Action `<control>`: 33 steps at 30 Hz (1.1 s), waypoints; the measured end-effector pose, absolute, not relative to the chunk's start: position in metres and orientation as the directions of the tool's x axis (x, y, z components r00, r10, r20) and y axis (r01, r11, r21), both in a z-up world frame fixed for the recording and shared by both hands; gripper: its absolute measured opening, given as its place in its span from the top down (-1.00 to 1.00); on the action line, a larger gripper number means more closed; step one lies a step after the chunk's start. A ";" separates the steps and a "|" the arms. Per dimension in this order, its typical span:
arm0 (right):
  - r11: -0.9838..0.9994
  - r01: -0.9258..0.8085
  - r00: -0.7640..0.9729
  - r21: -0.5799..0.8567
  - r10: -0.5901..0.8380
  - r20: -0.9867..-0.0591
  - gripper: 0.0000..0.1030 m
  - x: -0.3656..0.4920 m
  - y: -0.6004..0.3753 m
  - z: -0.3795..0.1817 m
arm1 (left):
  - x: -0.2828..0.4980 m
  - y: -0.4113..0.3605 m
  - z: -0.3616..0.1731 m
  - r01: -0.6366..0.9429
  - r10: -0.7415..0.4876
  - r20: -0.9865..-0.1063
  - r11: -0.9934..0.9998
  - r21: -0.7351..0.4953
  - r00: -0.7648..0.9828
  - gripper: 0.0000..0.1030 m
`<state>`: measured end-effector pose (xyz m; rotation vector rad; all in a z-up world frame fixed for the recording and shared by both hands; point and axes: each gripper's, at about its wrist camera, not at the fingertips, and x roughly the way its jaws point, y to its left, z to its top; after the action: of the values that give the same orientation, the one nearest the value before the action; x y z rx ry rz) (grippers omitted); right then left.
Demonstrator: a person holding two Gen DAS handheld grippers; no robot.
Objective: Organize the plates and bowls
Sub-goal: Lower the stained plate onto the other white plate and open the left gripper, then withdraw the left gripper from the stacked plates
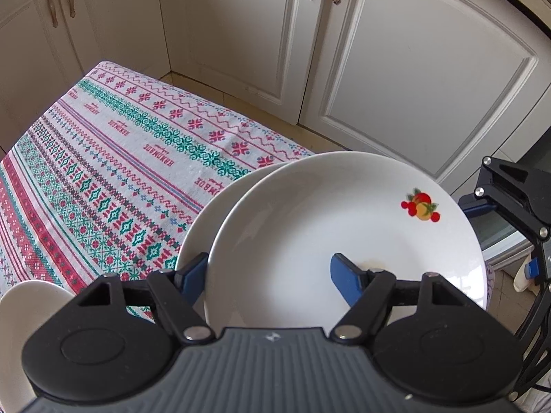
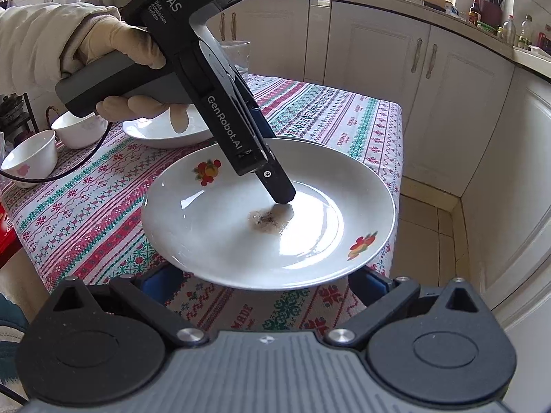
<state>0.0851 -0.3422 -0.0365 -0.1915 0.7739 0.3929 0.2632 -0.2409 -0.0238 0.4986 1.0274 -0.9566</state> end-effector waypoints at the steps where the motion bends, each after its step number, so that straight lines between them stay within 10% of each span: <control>1: 0.911 -0.412 0.648 -0.026 0.273 -0.711 -1.00 0.085 -0.342 -0.036 | 0.263 -0.241 -0.024 0.852 -0.427 -0.886 0.518 -0.075 0.182 -0.46; 33: 0.922 -0.376 0.715 -0.089 0.228 -0.661 -1.00 0.066 -0.326 -0.010 | 0.218 -0.182 0.042 0.791 -0.510 -0.749 0.611 0.030 0.422 -0.75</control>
<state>0.0658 -0.3259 -0.0099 -0.2240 0.6983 0.3370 0.2181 -0.1818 0.0421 0.4118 0.7730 -0.8434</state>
